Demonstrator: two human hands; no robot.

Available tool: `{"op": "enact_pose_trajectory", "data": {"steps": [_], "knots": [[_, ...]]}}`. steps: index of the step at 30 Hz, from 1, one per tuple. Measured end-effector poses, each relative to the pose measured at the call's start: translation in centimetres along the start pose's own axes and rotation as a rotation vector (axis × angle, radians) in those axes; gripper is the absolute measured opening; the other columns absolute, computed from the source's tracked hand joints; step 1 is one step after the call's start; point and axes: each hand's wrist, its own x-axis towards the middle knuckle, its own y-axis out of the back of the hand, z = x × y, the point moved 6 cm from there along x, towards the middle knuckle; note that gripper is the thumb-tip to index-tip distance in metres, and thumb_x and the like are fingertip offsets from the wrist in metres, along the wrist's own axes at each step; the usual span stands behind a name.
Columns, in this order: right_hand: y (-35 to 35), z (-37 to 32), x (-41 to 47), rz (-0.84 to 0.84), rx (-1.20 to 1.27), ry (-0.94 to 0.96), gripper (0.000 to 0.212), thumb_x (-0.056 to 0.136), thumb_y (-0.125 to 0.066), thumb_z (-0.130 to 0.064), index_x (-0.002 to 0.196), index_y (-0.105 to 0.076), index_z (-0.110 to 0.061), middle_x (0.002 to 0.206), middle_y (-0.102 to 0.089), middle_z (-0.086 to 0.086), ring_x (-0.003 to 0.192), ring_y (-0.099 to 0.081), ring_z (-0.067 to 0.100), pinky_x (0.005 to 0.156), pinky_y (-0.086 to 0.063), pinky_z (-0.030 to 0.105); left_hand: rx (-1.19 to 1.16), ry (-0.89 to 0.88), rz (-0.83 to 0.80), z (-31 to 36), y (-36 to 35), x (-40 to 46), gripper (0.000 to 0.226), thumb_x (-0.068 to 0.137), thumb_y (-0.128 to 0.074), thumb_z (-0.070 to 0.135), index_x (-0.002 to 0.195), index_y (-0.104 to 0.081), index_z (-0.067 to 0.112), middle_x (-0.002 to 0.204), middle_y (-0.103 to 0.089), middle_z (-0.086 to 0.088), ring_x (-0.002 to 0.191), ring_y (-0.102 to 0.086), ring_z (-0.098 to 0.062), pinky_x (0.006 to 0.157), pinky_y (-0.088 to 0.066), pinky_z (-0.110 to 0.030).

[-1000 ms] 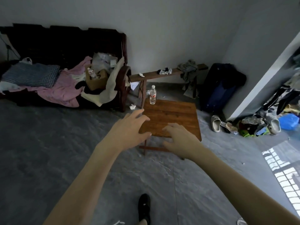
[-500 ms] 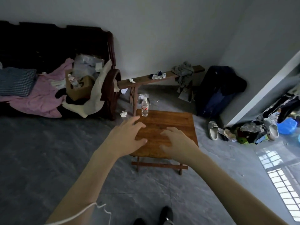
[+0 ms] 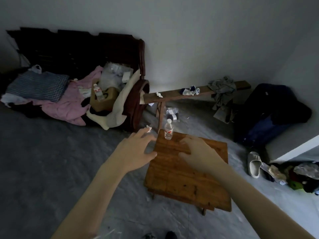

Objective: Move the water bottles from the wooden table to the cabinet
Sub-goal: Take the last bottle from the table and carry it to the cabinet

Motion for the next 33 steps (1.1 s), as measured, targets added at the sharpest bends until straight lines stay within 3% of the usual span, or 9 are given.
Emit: {"op": "enact_pose_trajectory", "data": {"steps": [7,11,16,19,24,29,33], "knots": [[0.6,0.5,6.8,-0.052,0.02,0.007,0.052,0.086,-0.058,-0.047,0.136,-0.047,-0.037,0.147,-0.042,-0.007,0.13,-0.045,0.014,0.104,-0.045,0.04,0.006,0.033,-0.018,-2.3,1.3,6.1,0.051,0.097,-0.059,0.051,0.143,-0.048,0.032,0.166,-0.021,0.01,0.147,-0.035,-0.021,0.112,-0.039,-0.047],[1.8,1.2,11.2,-0.036,0.036,-0.052,0.042,0.088,-0.058,-0.044,0.129,-0.054,-0.034,0.139,-0.047,-0.006,0.121,-0.05,0.013,0.093,-0.045,0.031,0.002,-0.005,-0.045,-4.3,1.1,11.6,0.052,0.097,-0.058,0.052,0.143,-0.048,0.03,0.166,-0.021,0.008,0.144,-0.038,-0.021,0.11,-0.042,-0.046],[1.2,3.7,15.5,-0.045,0.014,-0.129,0.046,0.09,-0.056,-0.042,0.135,-0.053,-0.029,0.143,-0.046,-0.006,0.126,-0.048,0.013,0.102,-0.045,0.033,-0.033,-0.057,-0.085,-5.7,-1.4,18.6,0.052,0.095,-0.059,0.053,0.142,-0.049,0.031,0.163,-0.026,0.009,0.143,-0.04,-0.019,0.105,-0.043,-0.039],[-0.6,6.1,17.9,-0.061,0.045,-0.183,0.053,0.09,-0.055,-0.042,0.142,-0.046,-0.031,0.153,-0.039,-0.004,0.138,-0.038,0.015,0.11,-0.039,0.038,-0.013,-0.038,-0.137,-6.4,-3.9,22.5,0.052,0.095,-0.059,0.052,0.142,-0.048,0.032,0.165,-0.024,0.008,0.147,-0.035,-0.02,0.108,-0.042,-0.043],[-5.0,9.7,21.1,-0.03,0.117,-0.286,0.066,0.087,-0.056,-0.042,0.149,-0.031,-0.037,0.159,-0.027,-0.007,0.144,-0.029,0.015,0.109,-0.039,0.042,-0.021,0.024,-0.202,-8.0,-8.5,27.3,0.053,0.095,-0.06,0.052,0.143,-0.048,0.031,0.162,-0.031,0.009,0.145,-0.037,-0.019,0.109,-0.043,-0.044],[-9.2,13.5,24.3,-0.043,0.162,-0.345,0.067,0.089,-0.055,-0.041,0.15,-0.026,-0.035,0.161,-0.022,-0.004,0.143,-0.031,0.02,0.105,-0.041,0.041,-0.052,0.125,-0.217,-10.2,-13.0,31.6,0.056,0.095,-0.062,0.049,0.144,-0.045,0.028,0.15,-0.043,0.007,0.137,-0.045,-0.017,0.103,-0.046,-0.038],[-12.9,17.0,27.2,-0.063,0.246,-0.402,0.068,0.088,-0.059,-0.042,0.149,-0.028,-0.034,0.159,-0.026,-0.003,0.142,-0.033,0.023,0.104,-0.044,0.041,-0.061,0.209,-0.278,-12.1,-17.9,34.8,0.06,0.094,-0.063,0.048,0.146,-0.042,0.027,0.146,-0.046,0.003,0.132,-0.05,-0.019,0.104,-0.048,-0.04]]}}
